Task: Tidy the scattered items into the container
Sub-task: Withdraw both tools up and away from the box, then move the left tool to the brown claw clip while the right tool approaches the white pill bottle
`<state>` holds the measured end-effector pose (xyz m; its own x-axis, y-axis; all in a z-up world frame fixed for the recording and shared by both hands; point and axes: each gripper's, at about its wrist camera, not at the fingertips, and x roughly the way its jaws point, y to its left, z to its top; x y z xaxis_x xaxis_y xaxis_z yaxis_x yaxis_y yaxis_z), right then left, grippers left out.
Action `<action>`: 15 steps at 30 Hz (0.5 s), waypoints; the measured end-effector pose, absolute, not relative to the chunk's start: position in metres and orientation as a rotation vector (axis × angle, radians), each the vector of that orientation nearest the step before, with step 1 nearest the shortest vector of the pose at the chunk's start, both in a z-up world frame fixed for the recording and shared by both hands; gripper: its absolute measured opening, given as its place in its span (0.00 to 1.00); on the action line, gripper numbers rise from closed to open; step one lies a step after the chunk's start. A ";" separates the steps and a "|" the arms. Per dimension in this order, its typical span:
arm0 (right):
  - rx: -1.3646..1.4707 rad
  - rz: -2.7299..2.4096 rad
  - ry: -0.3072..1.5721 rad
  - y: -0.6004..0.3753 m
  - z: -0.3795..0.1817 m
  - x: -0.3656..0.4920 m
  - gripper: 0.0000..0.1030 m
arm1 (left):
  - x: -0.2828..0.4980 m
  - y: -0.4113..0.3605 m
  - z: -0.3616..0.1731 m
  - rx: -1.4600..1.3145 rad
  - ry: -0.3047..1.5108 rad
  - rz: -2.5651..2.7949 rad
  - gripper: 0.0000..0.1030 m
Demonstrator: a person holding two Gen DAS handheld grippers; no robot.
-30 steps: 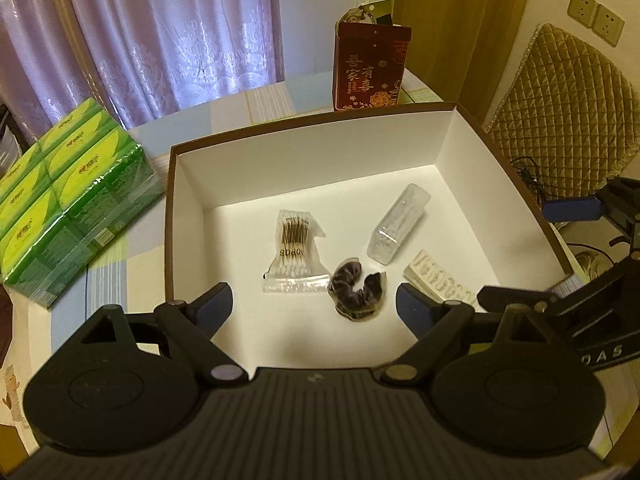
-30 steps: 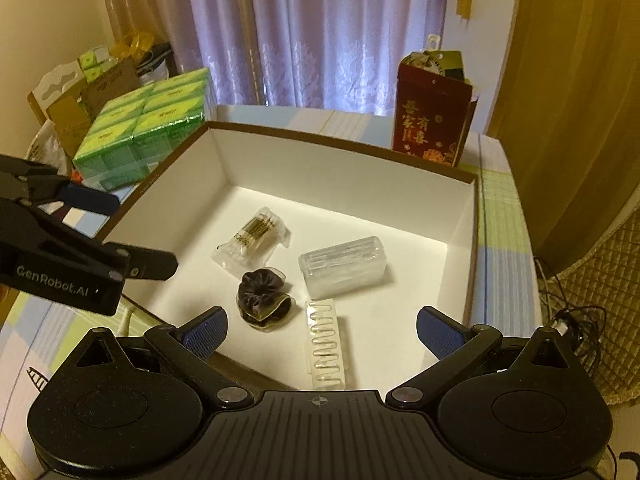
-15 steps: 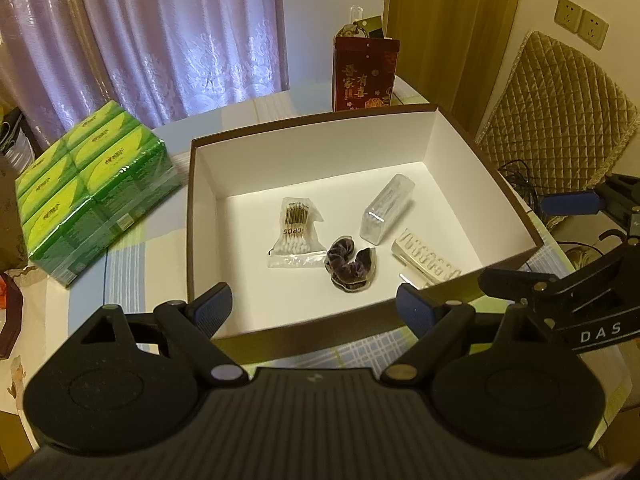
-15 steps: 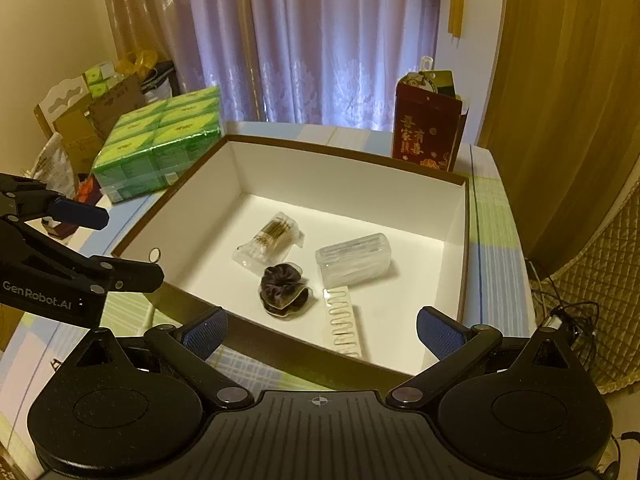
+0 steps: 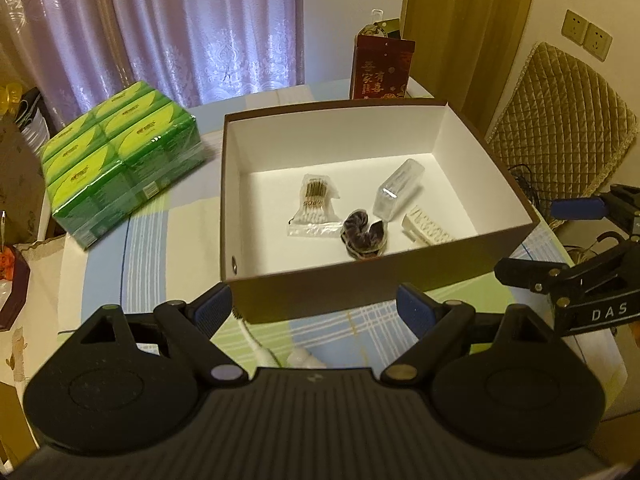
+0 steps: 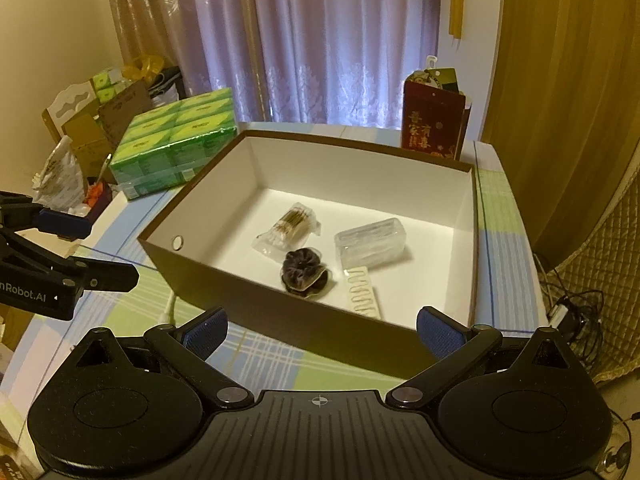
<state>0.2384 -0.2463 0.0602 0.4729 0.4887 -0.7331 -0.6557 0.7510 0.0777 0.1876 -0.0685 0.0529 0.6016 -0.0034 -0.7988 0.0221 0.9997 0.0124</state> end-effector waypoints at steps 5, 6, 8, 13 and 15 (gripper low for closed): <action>-0.229 0.713 0.803 -0.248 0.056 0.224 1.00 | 0.164 -0.060 0.049 0.012 0.911 -0.036 0.84; -0.228 0.714 0.805 -0.249 0.054 0.222 1.00 | 0.160 -0.057 0.047 0.006 0.912 -0.040 0.84; -0.223 0.717 0.810 -0.251 0.050 0.217 1.00 | 0.151 -0.050 0.042 -0.006 0.915 -0.041 0.84; -0.203 0.753 0.807 -0.257 0.037 0.204 1.00 | 0.125 -0.029 0.026 -0.033 0.934 -0.018 0.84; -0.205 0.768 0.814 -0.258 0.031 0.198 1.00 | 0.115 -0.020 0.019 -0.048 0.943 0.000 0.82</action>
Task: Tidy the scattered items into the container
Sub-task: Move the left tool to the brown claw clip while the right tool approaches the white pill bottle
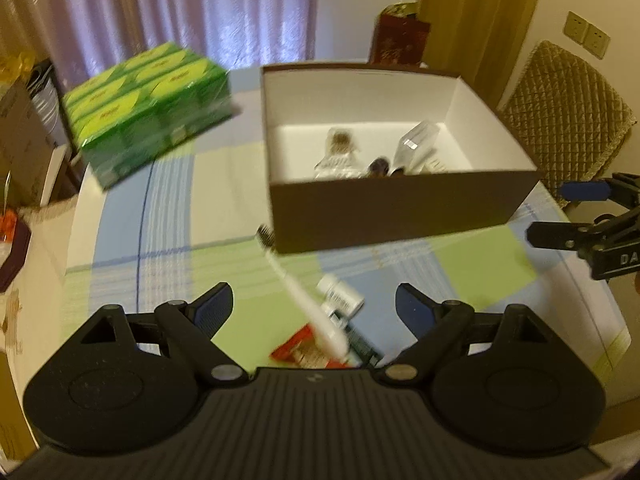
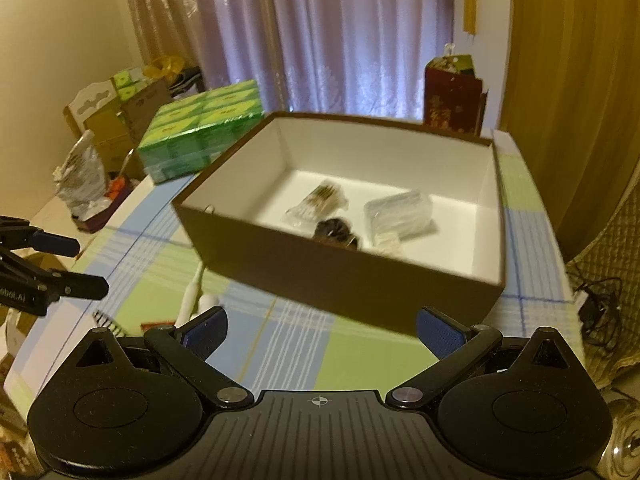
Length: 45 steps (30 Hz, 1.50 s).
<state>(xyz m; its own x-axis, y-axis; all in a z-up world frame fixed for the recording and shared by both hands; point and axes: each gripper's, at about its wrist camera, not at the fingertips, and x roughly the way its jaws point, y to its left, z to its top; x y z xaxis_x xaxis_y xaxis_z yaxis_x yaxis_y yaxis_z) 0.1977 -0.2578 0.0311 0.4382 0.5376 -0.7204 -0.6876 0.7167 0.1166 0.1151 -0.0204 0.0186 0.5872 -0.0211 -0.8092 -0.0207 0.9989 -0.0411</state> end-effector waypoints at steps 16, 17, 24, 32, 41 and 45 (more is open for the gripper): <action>-0.267 0.819 0.969 -0.240 -0.027 0.172 1.00 | 0.064 -0.023 -0.037 0.019 1.011 -0.045 0.79; -0.268 0.818 0.976 -0.240 -0.029 0.172 1.00 | 0.065 -0.024 -0.038 0.034 1.005 -0.051 0.79; -0.261 0.805 0.994 -0.240 -0.033 0.174 1.00 | 0.073 -0.028 -0.036 0.118 0.944 -0.132 0.70; -0.255 0.791 1.010 -0.239 -0.034 0.178 1.00 | 0.085 -0.013 -0.061 0.064 1.009 -0.156 0.60; -0.279 0.817 1.022 -0.226 -0.039 0.177 1.00 | 0.066 0.026 -0.067 0.032 1.009 -0.102 0.61; -0.300 0.831 1.023 -0.217 -0.041 0.176 1.00 | 0.069 0.029 -0.065 0.097 0.995 -0.138 0.61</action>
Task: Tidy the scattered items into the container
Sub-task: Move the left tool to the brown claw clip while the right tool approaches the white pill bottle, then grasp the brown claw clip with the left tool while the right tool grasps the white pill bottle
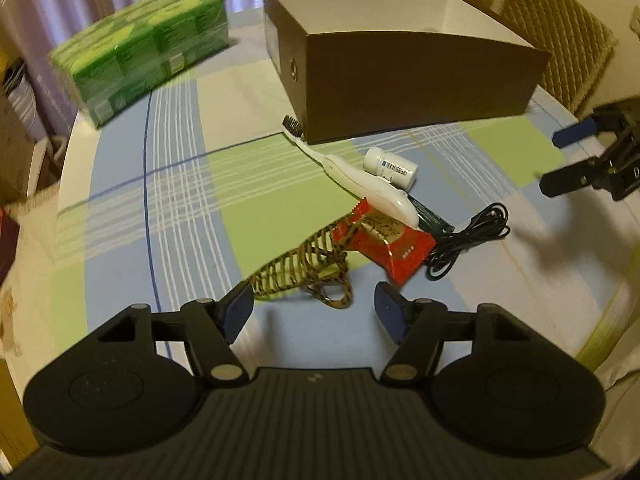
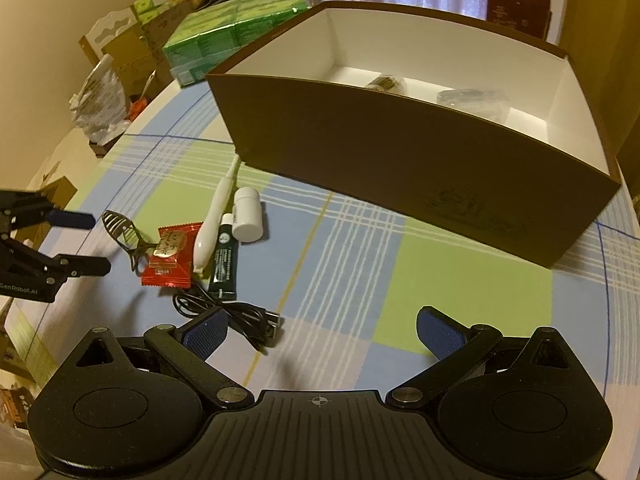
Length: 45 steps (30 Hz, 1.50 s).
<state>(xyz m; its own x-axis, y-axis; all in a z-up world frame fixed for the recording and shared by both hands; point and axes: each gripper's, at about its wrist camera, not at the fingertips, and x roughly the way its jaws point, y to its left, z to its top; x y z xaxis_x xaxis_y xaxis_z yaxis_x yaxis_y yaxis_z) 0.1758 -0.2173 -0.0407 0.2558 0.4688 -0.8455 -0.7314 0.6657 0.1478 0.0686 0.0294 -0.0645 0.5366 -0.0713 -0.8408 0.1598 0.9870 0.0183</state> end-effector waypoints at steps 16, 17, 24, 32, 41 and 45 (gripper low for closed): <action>-0.306 0.731 1.068 -0.221 -0.049 0.179 1.00 | 0.106 0.034 -0.091 0.346 0.994 -0.501 0.64; -0.305 0.724 1.071 -0.221 -0.049 0.179 1.00 | 0.109 0.034 -0.093 0.343 1.000 -0.515 0.64; -0.297 0.706 1.086 -0.222 -0.051 0.177 1.00 | 0.104 0.041 -0.100 0.282 1.014 -0.494 0.53; -0.326 0.803 1.073 -0.206 -0.055 0.173 1.00 | 0.074 0.057 -0.095 0.115 1.054 -0.221 0.52; -0.452 1.004 1.034 -0.178 -0.067 0.158 1.00 | 0.048 0.073 -0.085 -0.099 1.029 -0.033 0.53; -0.481 1.038 1.037 -0.172 -0.072 0.157 1.00 | 0.043 0.069 -0.083 -0.007 1.017 -0.086 0.56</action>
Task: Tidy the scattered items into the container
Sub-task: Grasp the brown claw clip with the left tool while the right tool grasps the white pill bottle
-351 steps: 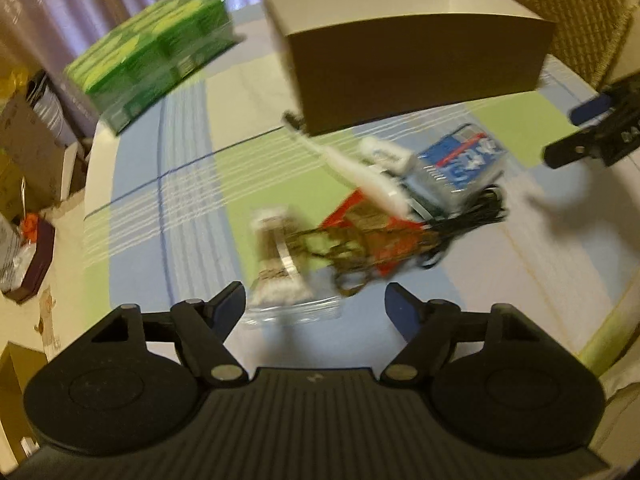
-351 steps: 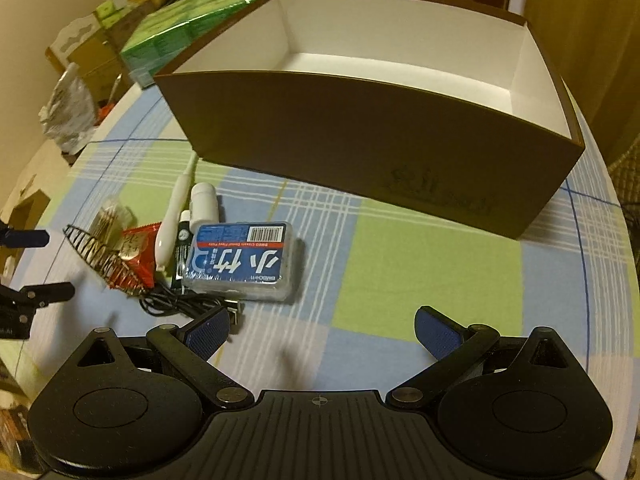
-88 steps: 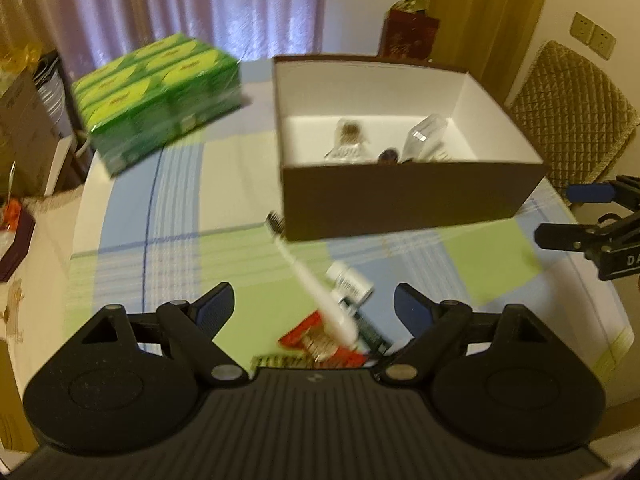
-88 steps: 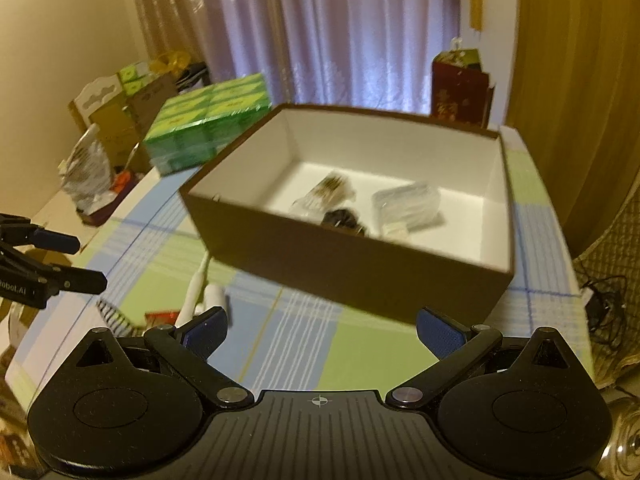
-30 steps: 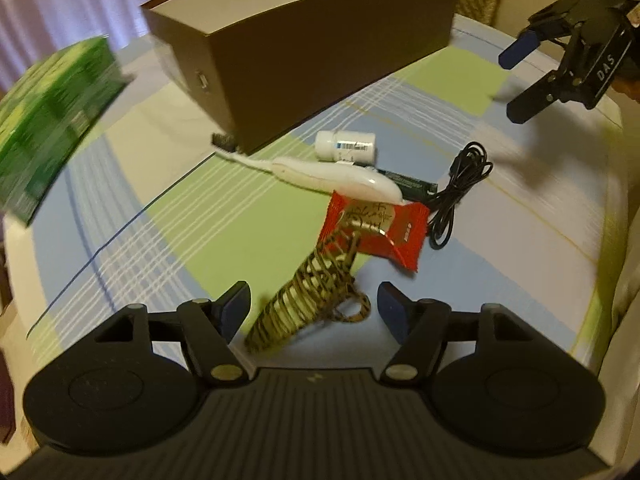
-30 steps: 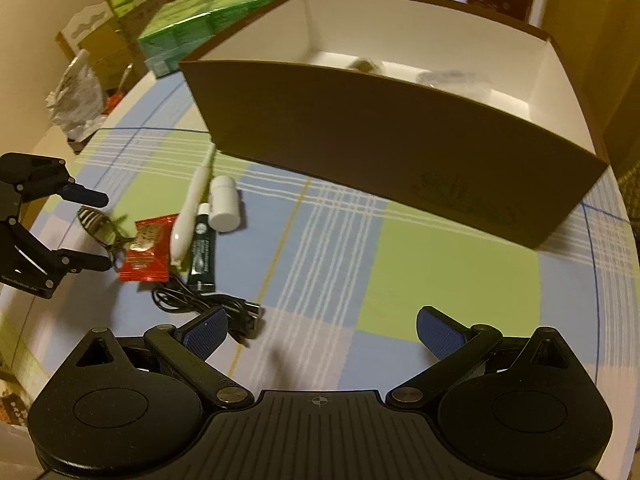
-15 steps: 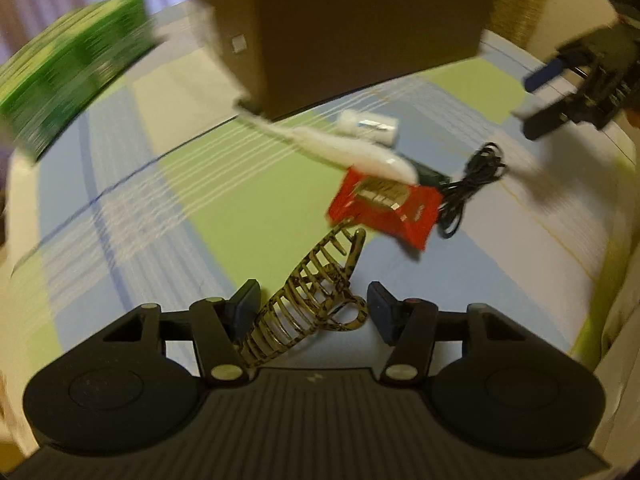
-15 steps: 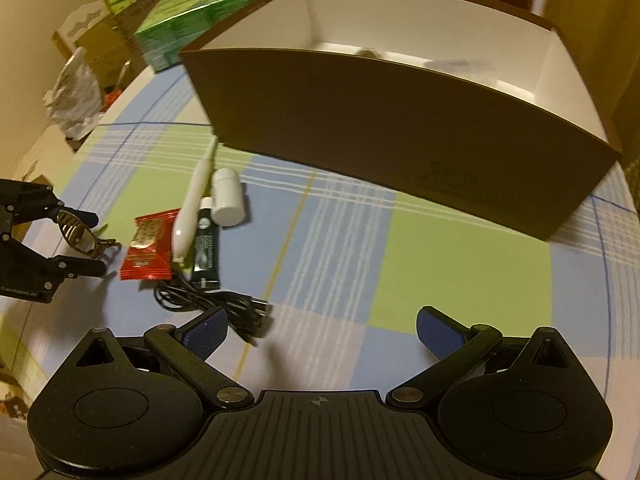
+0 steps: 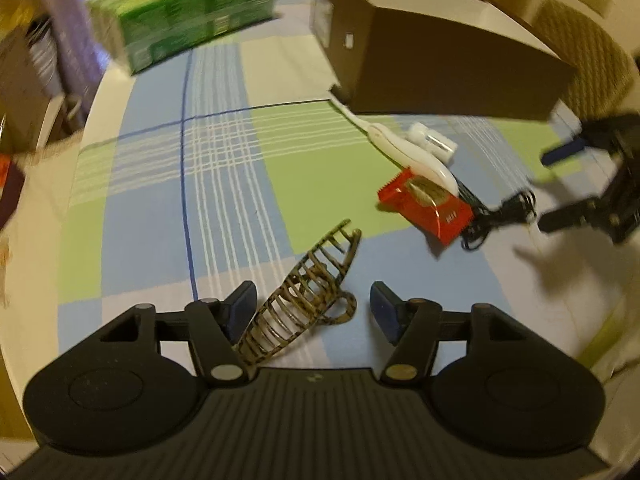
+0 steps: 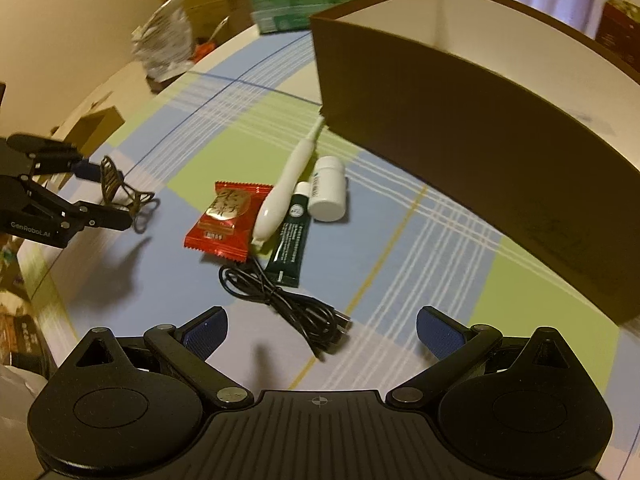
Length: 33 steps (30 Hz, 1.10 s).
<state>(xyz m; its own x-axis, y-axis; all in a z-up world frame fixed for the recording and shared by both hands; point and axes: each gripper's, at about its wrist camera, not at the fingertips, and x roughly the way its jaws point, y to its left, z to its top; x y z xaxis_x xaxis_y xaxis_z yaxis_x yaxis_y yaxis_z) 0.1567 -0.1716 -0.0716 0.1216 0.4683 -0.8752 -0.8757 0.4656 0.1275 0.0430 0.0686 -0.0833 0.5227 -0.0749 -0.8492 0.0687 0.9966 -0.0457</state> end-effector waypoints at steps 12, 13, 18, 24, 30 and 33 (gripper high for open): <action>-0.504 1.060 1.045 -0.169 -0.075 0.162 1.00 | 0.041 0.060 -0.092 -0.032 1.016 -0.038 0.42; -0.503 1.061 1.044 -0.169 -0.076 0.162 1.00 | 0.040 0.059 -0.091 -0.074 1.017 -0.003 0.41; -0.498 1.067 1.026 -0.167 -0.074 0.166 1.00 | 0.032 0.059 -0.091 -0.214 0.986 0.097 0.40; -0.456 1.052 0.998 -0.164 -0.070 0.174 1.00 | 0.029 0.050 -0.096 -0.071 0.998 0.066 0.24; -0.397 1.012 0.978 -0.154 -0.068 0.186 1.00 | 0.044 0.060 -0.091 -0.101 0.973 0.093 0.23; -0.393 1.004 0.961 -0.144 -0.069 0.189 1.00 | 0.057 0.064 -0.085 -0.107 0.963 0.108 0.23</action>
<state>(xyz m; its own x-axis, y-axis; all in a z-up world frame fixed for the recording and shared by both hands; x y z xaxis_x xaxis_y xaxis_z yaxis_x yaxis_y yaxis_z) 0.1891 -0.1441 -0.0685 0.1907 0.5309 -0.8257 -0.8477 0.5132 0.1341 0.0569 0.0643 -0.0853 0.5665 0.0438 -0.8229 -0.1390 0.9894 -0.0430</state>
